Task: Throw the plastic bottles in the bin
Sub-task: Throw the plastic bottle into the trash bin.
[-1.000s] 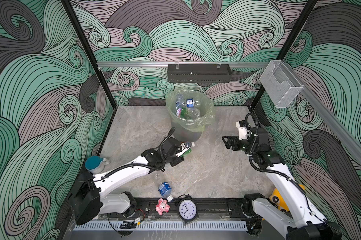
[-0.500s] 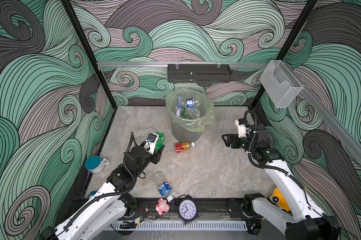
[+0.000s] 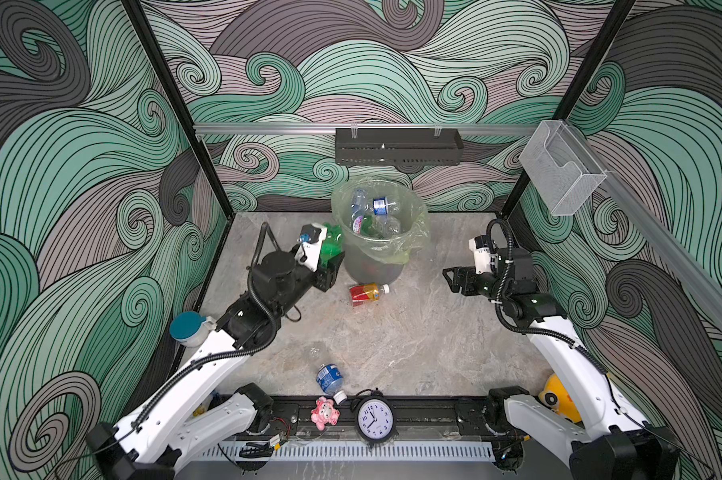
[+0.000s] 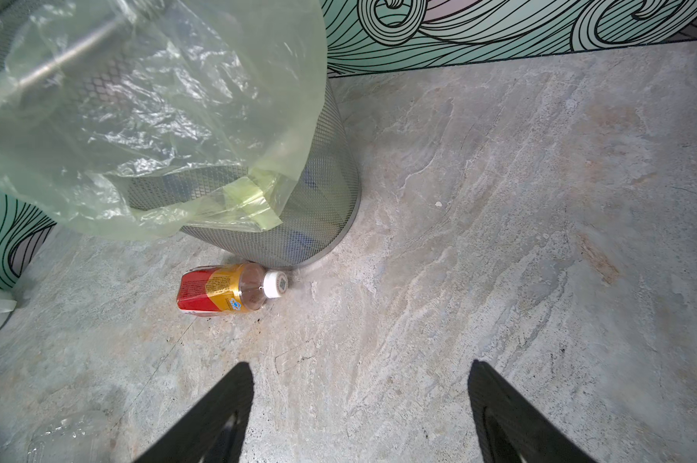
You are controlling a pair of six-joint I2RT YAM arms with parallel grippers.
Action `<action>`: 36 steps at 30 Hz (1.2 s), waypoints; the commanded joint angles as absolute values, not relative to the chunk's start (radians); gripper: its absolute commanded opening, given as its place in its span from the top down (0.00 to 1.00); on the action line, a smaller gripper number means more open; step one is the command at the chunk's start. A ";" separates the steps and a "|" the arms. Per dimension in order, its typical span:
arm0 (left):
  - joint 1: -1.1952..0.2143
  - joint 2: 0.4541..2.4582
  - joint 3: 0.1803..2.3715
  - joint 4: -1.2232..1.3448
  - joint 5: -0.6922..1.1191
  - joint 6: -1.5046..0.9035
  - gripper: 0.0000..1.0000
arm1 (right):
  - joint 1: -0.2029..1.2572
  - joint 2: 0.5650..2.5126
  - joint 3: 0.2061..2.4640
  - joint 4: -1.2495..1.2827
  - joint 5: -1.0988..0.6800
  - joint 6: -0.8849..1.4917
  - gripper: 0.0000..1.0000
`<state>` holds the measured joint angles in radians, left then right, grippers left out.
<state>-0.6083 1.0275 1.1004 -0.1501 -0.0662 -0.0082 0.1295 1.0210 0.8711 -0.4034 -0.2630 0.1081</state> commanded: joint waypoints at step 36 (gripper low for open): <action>-0.634 1.028 1.229 -1.043 0.162 0.498 0.12 | 0.126 1.048 0.892 -0.394 -0.345 0.094 0.14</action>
<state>-0.6006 1.0195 1.2228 -0.9619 0.1665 0.3962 0.1295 1.0439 0.8692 -0.4110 -0.3233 0.0902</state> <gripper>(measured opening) 0.883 0.863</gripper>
